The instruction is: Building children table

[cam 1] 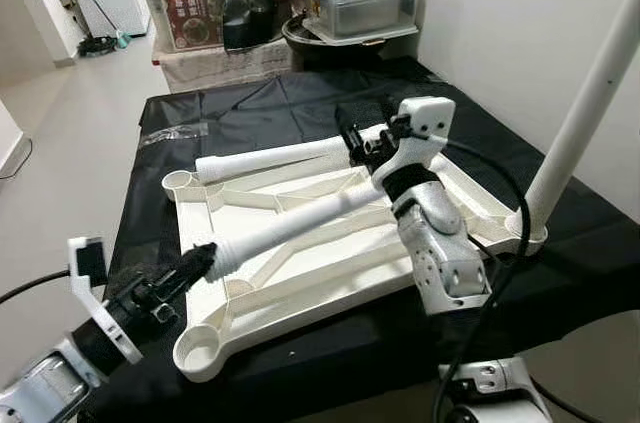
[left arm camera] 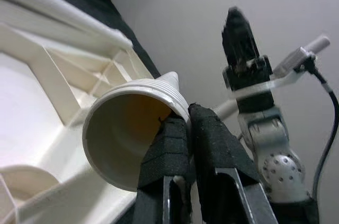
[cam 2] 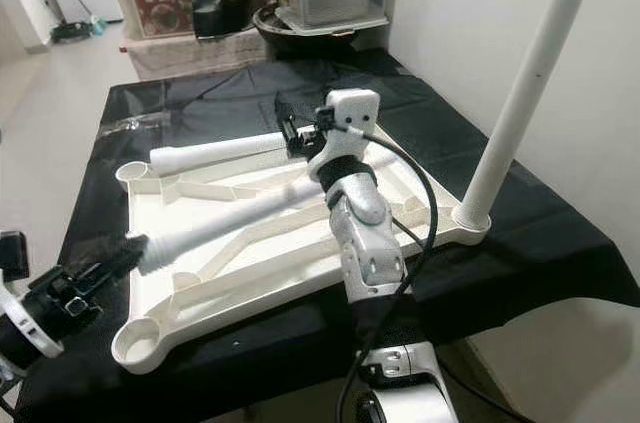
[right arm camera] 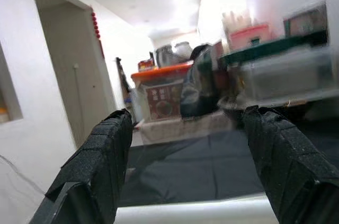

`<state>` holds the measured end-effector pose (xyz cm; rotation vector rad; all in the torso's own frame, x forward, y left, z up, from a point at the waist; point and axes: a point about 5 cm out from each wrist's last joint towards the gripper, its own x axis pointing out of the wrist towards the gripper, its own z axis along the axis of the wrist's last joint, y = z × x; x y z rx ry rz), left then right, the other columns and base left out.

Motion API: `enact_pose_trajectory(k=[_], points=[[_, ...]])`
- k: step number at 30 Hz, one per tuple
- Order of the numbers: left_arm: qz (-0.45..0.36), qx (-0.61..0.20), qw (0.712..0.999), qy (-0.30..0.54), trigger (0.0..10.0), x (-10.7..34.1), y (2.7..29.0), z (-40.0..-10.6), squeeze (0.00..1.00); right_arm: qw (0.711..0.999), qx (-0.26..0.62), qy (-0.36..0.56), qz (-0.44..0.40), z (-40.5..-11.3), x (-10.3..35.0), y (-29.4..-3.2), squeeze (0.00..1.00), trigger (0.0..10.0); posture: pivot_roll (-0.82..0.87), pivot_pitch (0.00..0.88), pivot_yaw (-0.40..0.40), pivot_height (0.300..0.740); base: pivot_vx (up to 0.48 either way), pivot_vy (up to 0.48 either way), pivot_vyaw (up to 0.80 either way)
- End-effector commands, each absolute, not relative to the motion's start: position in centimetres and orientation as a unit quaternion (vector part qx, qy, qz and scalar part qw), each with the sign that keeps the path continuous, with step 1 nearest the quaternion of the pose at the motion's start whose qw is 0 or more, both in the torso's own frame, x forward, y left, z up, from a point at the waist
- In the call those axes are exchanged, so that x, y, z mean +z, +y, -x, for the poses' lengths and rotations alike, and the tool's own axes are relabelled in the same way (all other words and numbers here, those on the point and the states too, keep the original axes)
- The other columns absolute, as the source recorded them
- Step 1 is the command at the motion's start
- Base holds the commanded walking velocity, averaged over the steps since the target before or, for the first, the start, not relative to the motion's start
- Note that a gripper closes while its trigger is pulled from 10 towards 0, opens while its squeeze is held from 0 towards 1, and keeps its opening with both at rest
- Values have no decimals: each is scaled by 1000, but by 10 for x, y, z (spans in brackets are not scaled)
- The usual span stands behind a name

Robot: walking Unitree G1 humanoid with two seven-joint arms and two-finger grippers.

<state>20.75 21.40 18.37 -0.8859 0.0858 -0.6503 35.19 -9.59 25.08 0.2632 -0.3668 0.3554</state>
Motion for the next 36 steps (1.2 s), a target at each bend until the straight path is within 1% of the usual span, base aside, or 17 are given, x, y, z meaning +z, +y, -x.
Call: enact_pose_trajectory(k=[1, 2, 3, 7, 8, 12, 13, 14, 15, 17, 19, 20, 21, 22, 23, 28, 36], points=[[419, -269, 867, -39, 0, 200, 228, -211, 0, 953, 187, -134, -197, -356, 244, -91, 0, 10000, 13, 0, 7, 740, 0, 0, 0], [419, -269, 867, -39, 0, 200, 228, -211, 0, 953, 187, -134, -197, -356, 244, -91, 0, 10000, 13, 0, 7, 740, 0, 0, 0], [421, -256, 868, -59, 0, 203, 232, -212, 0, 946, 193, -117, -234, -357, 242, -89, 0, 10000, 19, 0, 4, 740, 0, 0, 0], [423, -233, 873, -76, 0, 204, 237, -213, 0, 931, 201, -90, -292, -358, 238, -89, 0, 10000, 19, 0, 4, 740, 0, 0, 0], [423, -222, 874, -88, 10000, 206, 241, -213, 0, 919, 202, -68, -331, -360, 235, -90, 0, 10000, 23, 0, 2, 740, 0, 0, 0], [419, -215, 877, -98, 10000, 208, 243, -213, 0, 898, 207, -41, -385, -361, 230, -90, 0, 10000, 23, 0, 2, 740, 0, 0, 0], [420, -222, 874, -96, 10000, 208, 239, -213, 0, 882, 217, -28, -418, -360, 228, -89, 0, 10000, 23, 0, 2, 740, 0, 0, 0], [420, -222, 874, -96, 10000, 208, 239, -213, 0, 882, 217, -28, -418, -360, 228, -89, 0, 10000, 23, 0, 2, 740, 0, 0, 0], [422, -232, 872, -93, 10000, 208, 234, -213, 0, 869, 229, -15, -439, -359, 225, -86, 0, 10000, 23, 0, 2, 740, 0, 0, 0], [422, -232, 872, -93, 10000, 208, 234, -213, 0, 869, 229, -15, -439, -359, 225, -86, 0, 10000, 23, 0, 2, 740, 0, 0, 0], [427, -249, 865, -82, 10000, 205, 218, -214, 0, 836, 265, 26, -479, -352, 214, -77, 0, 10000, 26, 0, 0, 740, 0, 0, 0], [427, -249, 865, -82, 10000, 205, 218, -214, 0, 836, 265, 26, -479, -352, 214, -77, 0, 10000, 26, 0, 0, 740, 0, 0, 0], [433, -261, 860, -76, 10000, 204, 207, -215, 0, 808, 301, 54, -503, -344, 207, -67, 0, 10000, 26, 0, 0, 740, 0, 0, 0], [433, -261, 860, -76, 10000, 204, 207, -215, 0, 808, 301, 54, -503, -344, 207, -67, 0, 10000, 26, 0, 0, 740, 0, 0, 0], [434, -272, 856, -74, 10000, 204, 202, -215, 0, 794, 324, 64, -510, -338, 206, -62, 0, 10000, 26, 0, 0, 740, 0, 0, 0], [440, -292, 847, -64, 10000, 202, 191, -214, 0, 771, 376, 87, -507, -326, 203, -51, 0, 10000, 26, 0, 0, 740, 0, 0, 0], [446, -317, 836, -44, 10000, 197, 173, -211, 0, 756, 381, 110, -521, -326, 199, -49, 0, 10000, 29, 0, 0, 740, 0, 0, 0]])
